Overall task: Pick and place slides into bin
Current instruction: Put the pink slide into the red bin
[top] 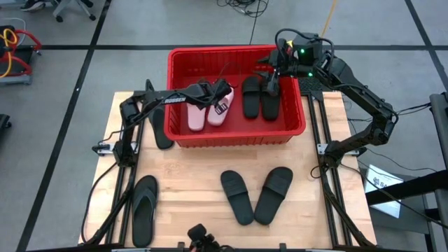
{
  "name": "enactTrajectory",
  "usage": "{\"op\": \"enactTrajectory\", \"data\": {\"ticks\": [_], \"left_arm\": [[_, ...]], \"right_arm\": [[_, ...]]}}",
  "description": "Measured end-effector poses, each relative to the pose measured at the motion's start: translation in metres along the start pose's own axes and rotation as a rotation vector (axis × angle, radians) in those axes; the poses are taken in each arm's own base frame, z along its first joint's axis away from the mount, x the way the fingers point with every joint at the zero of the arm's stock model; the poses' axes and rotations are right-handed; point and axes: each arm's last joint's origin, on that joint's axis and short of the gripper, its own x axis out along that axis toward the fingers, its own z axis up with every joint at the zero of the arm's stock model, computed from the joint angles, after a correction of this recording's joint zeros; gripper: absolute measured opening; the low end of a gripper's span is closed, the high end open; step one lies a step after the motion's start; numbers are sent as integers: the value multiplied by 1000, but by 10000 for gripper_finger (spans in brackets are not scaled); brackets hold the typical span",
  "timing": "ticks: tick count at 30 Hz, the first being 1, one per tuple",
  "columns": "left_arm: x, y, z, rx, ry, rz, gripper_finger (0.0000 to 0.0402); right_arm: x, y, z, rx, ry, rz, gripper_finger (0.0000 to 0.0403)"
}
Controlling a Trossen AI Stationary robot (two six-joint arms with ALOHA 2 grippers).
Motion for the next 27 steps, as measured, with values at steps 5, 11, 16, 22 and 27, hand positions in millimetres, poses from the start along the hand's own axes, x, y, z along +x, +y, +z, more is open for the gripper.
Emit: {"op": "enactTrajectory", "data": {"ticks": [5,11,16,22,27], "left_arm": [[-7,1,-1,-59,12,31,1],[-7,2,-6,-141,51,39,0],[-9,-1,-7,-176,62,39,0],[-9,-2,-6,-177,57,23,4],[-8,-1,-4,-195,37,14,22]], "right_arm": [[0,1,-2,4,16,7,164],[0,1,-2,4,18,8,164],[0,1,-2,4,19,8,164],[0,1,-2,-4,19,8,164],[0,1,-2,-18,19,8,164]]}}
